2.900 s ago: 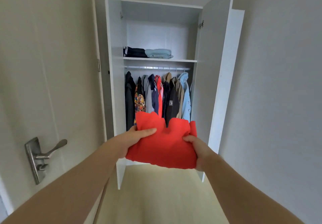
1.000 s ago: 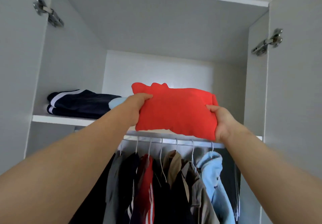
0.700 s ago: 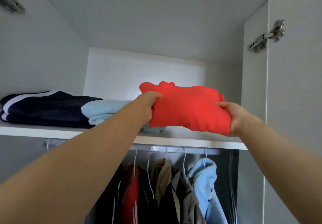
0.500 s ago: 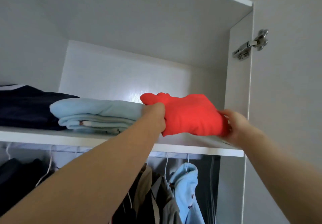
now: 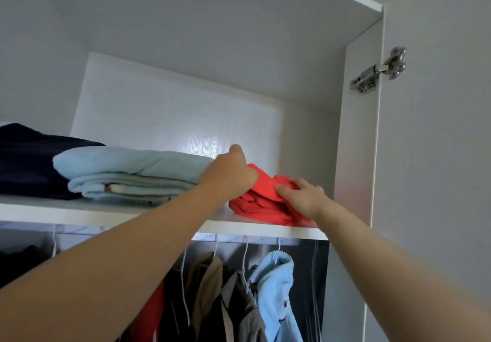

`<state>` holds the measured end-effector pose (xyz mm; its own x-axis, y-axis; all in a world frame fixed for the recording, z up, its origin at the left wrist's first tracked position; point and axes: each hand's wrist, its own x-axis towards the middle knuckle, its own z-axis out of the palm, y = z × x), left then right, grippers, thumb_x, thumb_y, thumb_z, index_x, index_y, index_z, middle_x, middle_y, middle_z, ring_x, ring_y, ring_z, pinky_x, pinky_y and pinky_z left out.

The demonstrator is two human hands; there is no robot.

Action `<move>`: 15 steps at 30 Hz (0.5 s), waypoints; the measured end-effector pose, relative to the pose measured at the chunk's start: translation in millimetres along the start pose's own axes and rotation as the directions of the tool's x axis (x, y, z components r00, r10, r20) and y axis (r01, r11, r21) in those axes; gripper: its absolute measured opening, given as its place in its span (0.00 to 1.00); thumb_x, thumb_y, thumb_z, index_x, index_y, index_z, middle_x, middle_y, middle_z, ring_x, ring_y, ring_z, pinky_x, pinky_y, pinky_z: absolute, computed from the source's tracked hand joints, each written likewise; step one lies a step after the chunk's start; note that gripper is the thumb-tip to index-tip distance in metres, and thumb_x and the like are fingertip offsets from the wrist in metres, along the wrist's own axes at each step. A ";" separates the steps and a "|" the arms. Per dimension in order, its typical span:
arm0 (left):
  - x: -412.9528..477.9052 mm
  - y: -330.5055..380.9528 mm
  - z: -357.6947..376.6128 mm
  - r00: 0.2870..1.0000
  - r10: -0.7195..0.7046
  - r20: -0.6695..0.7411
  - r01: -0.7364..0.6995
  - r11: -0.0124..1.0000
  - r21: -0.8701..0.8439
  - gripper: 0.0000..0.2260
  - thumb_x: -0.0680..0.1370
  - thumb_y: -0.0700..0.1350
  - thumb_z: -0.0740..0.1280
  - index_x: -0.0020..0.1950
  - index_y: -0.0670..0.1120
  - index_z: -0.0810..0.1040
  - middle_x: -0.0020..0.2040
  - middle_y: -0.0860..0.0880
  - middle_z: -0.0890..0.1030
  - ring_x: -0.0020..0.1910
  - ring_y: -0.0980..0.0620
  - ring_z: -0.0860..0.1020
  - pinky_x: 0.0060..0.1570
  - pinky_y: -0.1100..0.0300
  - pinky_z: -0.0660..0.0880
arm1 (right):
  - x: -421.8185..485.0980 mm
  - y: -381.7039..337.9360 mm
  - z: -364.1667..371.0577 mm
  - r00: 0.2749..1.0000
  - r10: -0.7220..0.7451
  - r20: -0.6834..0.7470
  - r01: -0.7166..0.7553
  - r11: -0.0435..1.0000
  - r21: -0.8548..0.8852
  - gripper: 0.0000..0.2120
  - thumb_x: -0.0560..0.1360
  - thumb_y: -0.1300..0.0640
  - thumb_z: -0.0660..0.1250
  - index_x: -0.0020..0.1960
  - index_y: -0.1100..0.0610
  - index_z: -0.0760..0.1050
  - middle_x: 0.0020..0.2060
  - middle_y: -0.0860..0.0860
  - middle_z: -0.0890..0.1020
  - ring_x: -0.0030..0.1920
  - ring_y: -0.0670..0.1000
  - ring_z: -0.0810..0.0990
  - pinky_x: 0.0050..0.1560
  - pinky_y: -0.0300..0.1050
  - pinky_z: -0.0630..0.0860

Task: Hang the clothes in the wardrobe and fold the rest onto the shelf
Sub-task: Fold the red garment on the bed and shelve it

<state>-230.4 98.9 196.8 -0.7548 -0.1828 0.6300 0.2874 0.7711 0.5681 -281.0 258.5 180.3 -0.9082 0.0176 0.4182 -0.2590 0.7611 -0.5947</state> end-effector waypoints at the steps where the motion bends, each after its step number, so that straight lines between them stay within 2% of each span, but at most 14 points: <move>1: 1.3 -5.8 -6.3 0.974 0.131 -0.185 -0.105 0.984 0.144 0.09 0.72 0.42 0.61 0.51 0.44 0.67 0.36 0.47 0.74 0.36 0.43 0.72 0.35 0.58 0.66 | -0.4 -5.3 3.1 0.999 -0.025 0.027 0.027 0.998 -0.054 0.31 0.72 0.38 0.62 0.73 0.43 0.60 0.72 0.57 0.59 0.71 0.59 0.62 0.72 0.55 0.57; 2: 2.2 -11.4 -12.6 0.921 0.239 -0.306 -0.164 0.953 0.254 0.09 0.72 0.42 0.61 0.51 0.44 0.67 0.37 0.46 0.74 0.38 0.42 0.72 0.36 0.57 0.65 | -0.5 -8.7 5.7 0.997 -0.048 0.061 0.054 0.993 -0.100 0.31 0.72 0.40 0.63 0.73 0.42 0.58 0.72 0.57 0.57 0.71 0.59 0.61 0.72 0.56 0.57; 3: 4.2 -18.4 -18.7 0.877 0.317 -0.360 -0.194 0.921 0.338 0.10 0.72 0.42 0.61 0.52 0.45 0.68 0.40 0.46 0.75 0.41 0.42 0.73 0.37 0.57 0.65 | -0.4 -10.9 9.3 0.993 -0.066 0.093 0.081 0.984 -0.161 0.31 0.72 0.44 0.64 0.73 0.42 0.58 0.72 0.57 0.55 0.71 0.59 0.60 0.72 0.56 0.57; 4: 8.4 -26.9 -22.5 0.872 0.352 -0.340 -0.198 0.889 0.412 0.12 0.73 0.43 0.62 0.56 0.45 0.69 0.45 0.46 0.77 0.45 0.42 0.74 0.39 0.56 0.66 | -0.7 -11.1 11.5 0.990 -0.085 0.111 0.108 0.968 -0.228 0.31 0.72 0.49 0.64 0.73 0.43 0.60 0.72 0.57 0.56 0.70 0.58 0.61 0.71 0.56 0.59; 6: 18.4 -47.2 -25.0 0.933 0.317 -0.169 -0.188 0.833 0.521 0.17 0.76 0.49 0.60 0.64 0.48 0.68 0.59 0.47 0.75 0.57 0.44 0.72 0.51 0.54 0.67 | -0.3 -7.9 15.6 0.984 -0.149 0.100 0.169 0.956 -0.239 0.24 0.71 0.56 0.63 0.68 0.48 0.67 0.68 0.56 0.64 0.65 0.56 0.68 0.65 0.51 0.66; 8: 24.0 -63.9 -24.7 0.975 0.223 0.013 -0.183 0.765 0.617 0.20 0.77 0.57 0.56 0.68 0.53 0.66 0.65 0.51 0.71 0.64 0.47 0.68 0.61 0.51 0.63 | 1.3 -1.2 17.5 0.965 -0.249 0.077 0.253 0.966 -0.044 0.10 0.71 0.62 0.64 0.49 0.51 0.74 0.52 0.52 0.74 0.50 0.52 0.73 0.47 0.40 0.70; 9: 26.1 -69.4 -23.5 0.977 0.205 0.054 -0.191 0.741 0.644 0.21 0.77 0.59 0.54 0.68 0.54 0.66 0.66 0.52 0.71 0.64 0.48 0.68 0.63 0.50 0.61 | 1.5 2.3 17.2 0.957 -0.278 0.078 0.272 0.959 0.079 0.09 0.70 0.66 0.64 0.42 0.52 0.73 0.44 0.51 0.74 0.43 0.50 0.73 0.39 0.39 0.68; 10: 28.3 -73.5 -22.4 0.976 0.207 0.072 -0.202 0.724 0.659 0.20 0.78 0.59 0.53 0.68 0.55 0.67 0.65 0.52 0.71 0.64 0.49 0.68 0.63 0.49 0.60 | 2.8 5.4 16.8 0.955 -0.285 0.086 0.266 0.946 0.185 0.11 0.69 0.69 0.63 0.37 0.53 0.71 0.37 0.50 0.73 0.37 0.49 0.71 0.35 0.39 0.65; 13: 30.5 -73.9 -20.3 0.970 0.225 0.092 -0.228 0.709 0.667 0.18 0.78 0.57 0.52 0.64 0.54 0.70 0.61 0.51 0.74 0.59 0.49 0.72 0.60 0.49 0.62 | 6.0 11.8 11.9 0.956 -0.249 0.155 0.193 0.932 0.306 0.14 0.67 0.72 0.59 0.37 0.54 0.73 0.31 0.51 0.72 0.31 0.48 0.68 0.31 0.40 0.64; 15: 30.5 -72.6 -21.8 0.975 0.194 0.106 -0.216 0.731 0.647 0.17 0.78 0.55 0.53 0.63 0.53 0.72 0.59 0.50 0.76 0.56 0.48 0.73 0.57 0.51 0.64 | 7.3 7.7 6.8 0.953 -0.188 0.239 0.091 0.926 0.365 0.10 0.69 0.67 0.59 0.38 0.54 0.75 0.31 0.51 0.75 0.31 0.48 0.71 0.31 0.38 0.66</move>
<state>-261.4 24.0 186.3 -0.7428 0.0362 0.6685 -0.0083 0.9980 -0.0633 -291.9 260.1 174.1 -0.8950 -0.2810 0.3464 -0.4430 0.4697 -0.7636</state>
